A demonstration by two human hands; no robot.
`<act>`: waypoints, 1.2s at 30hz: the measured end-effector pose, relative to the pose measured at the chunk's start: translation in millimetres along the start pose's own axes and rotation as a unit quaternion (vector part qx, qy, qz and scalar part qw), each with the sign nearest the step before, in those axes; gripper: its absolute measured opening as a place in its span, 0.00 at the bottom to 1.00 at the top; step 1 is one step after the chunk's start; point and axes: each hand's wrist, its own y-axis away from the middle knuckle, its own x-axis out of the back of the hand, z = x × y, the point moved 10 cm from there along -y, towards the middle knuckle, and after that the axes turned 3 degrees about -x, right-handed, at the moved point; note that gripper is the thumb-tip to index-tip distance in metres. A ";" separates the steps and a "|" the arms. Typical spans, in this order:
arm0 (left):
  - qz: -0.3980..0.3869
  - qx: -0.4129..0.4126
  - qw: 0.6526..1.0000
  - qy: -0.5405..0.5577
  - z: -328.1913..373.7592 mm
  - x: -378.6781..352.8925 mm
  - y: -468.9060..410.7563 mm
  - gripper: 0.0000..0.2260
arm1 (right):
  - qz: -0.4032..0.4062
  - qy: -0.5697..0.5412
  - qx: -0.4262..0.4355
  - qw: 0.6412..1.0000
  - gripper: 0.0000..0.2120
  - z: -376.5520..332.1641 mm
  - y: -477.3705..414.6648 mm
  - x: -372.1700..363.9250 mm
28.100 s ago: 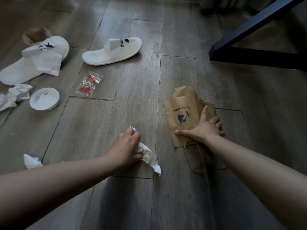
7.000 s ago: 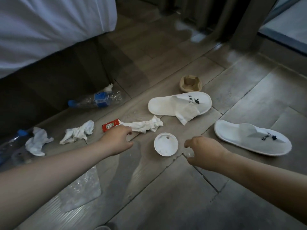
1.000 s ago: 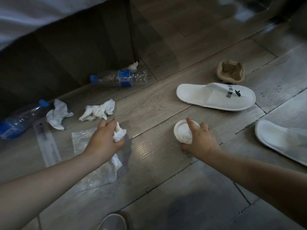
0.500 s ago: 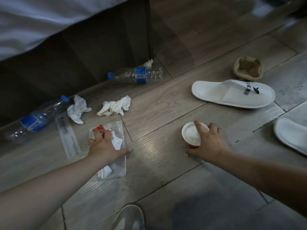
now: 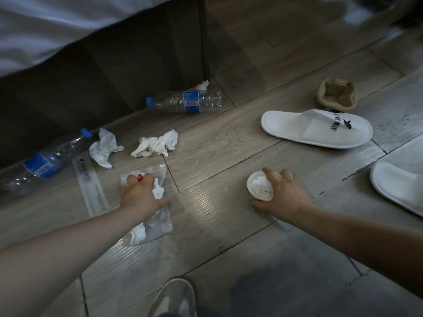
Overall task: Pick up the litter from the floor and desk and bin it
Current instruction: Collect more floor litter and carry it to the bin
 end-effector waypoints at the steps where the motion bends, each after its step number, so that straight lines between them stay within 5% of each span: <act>1: 0.003 -0.010 1.000 0.000 1.8 -0.6 0.7 0.24 | 0.007 0.004 0.000 1.000 0.46 1.3 1.0 1.6; 12: -0.001 -0.204 0.979 -0.007 88.3 -19.8 47.6 0.24 | 0.002 0.039 -0.042 0.998 0.51 19.1 11.7 -11.1; 20: -0.023 -0.151 0.988 -0.033 85.2 -25.3 41.8 0.27 | 0.036 0.035 -0.017 0.999 0.47 17.3 13.3 -8.5; 25: -0.035 -0.132 0.990 -0.040 85.5 -26.6 38.0 0.27 | 0.022 -0.082 -0.002 0.996 0.44 9.4 19.2 -8.7; 36: -0.013 -0.123 0.989 0.086 80.2 -19.2 33.4 0.14 | 0.012 -0.096 -0.004 0.995 0.44 11.3 7.4 -3.6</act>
